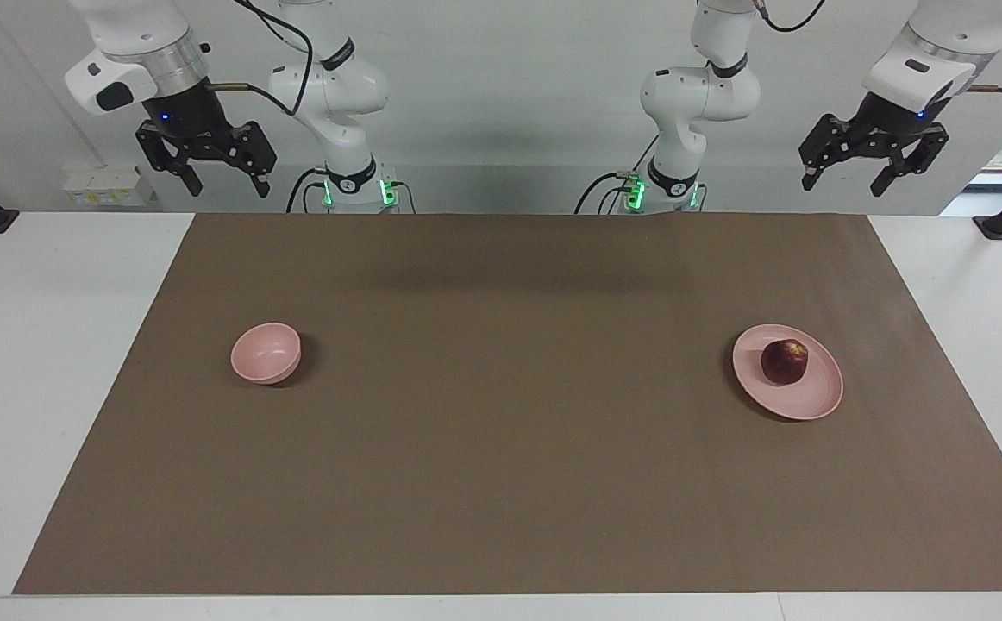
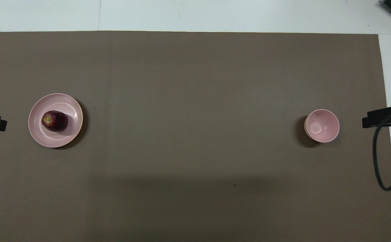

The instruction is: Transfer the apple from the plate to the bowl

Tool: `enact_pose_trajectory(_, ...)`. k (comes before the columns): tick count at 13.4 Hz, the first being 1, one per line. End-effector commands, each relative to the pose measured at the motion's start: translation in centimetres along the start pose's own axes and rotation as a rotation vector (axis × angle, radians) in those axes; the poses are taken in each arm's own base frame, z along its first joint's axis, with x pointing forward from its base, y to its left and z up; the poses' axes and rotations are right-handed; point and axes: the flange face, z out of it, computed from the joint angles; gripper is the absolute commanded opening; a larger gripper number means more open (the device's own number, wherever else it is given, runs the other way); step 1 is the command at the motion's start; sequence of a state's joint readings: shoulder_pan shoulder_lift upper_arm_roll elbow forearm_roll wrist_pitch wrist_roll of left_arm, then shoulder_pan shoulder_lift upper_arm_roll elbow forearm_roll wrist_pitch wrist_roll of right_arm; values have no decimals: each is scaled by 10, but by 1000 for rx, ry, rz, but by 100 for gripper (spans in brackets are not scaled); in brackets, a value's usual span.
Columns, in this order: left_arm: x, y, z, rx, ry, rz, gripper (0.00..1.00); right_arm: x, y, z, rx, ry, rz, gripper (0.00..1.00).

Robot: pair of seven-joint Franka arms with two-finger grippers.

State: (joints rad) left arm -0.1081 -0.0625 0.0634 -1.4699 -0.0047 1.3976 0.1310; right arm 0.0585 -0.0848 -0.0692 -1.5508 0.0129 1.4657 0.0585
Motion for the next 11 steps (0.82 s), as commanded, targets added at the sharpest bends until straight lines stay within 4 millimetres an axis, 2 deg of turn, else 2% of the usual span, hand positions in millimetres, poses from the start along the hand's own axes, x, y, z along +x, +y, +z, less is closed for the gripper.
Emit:
enact_pose_trajectory(1, 0, -3, -7, 4, 0, 8, 100, -1, 4, 1, -12, 30, 13, 100)
enact_pose_trajectory(4, -3, 5, -8, 0, -1, 21, 100, 0, 4, 4, -12, 27, 18, 100)
enact_pose_trajectory(11, -2, 8, -8, 0, 7, 26, 100, 3, 10, 6, -10, 37, 29, 100)
